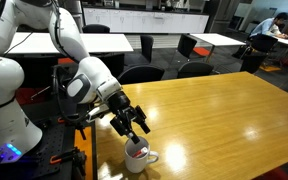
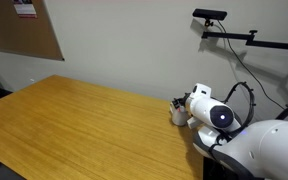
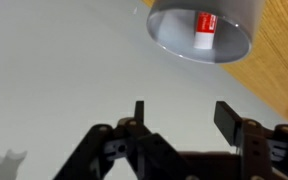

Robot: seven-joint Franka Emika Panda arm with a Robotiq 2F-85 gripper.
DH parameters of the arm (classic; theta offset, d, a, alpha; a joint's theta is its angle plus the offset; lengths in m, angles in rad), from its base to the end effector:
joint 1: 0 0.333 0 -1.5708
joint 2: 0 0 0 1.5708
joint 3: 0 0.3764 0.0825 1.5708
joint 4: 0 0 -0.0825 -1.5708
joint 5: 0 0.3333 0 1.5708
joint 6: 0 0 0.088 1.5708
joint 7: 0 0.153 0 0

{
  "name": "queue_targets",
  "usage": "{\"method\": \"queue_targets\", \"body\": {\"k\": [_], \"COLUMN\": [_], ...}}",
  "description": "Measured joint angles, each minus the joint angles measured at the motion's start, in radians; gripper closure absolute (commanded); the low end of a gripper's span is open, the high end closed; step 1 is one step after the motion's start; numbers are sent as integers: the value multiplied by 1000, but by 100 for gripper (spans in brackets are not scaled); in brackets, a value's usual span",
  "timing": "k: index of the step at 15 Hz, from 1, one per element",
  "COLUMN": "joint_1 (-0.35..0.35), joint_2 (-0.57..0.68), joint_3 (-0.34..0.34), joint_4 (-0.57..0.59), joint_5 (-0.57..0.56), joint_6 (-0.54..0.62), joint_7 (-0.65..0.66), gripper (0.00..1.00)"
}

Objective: Put the marker in the mug

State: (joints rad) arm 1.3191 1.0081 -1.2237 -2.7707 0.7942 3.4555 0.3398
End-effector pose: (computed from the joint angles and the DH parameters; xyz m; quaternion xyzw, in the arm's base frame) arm 0.4136 -0.0619 0.2997 0.7861 -0.2977 0.3936 0.3722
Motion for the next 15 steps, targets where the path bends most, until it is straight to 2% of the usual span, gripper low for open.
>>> {"method": "queue_targets", "body": {"k": [3, 8, 11, 15], "joint_1": [21, 77, 117, 190], "joint_2": [-10, -85, -156, -306], "joint_3": [-27, -155, -255, -424], "joint_4": [1, 1, 5, 18], "joint_5": [-41, -127, -179, -350], "joint_6": [0, 0, 0, 0], "joint_7": [0, -31, -87, -157], "gripper": [0, 0, 0, 0]}}
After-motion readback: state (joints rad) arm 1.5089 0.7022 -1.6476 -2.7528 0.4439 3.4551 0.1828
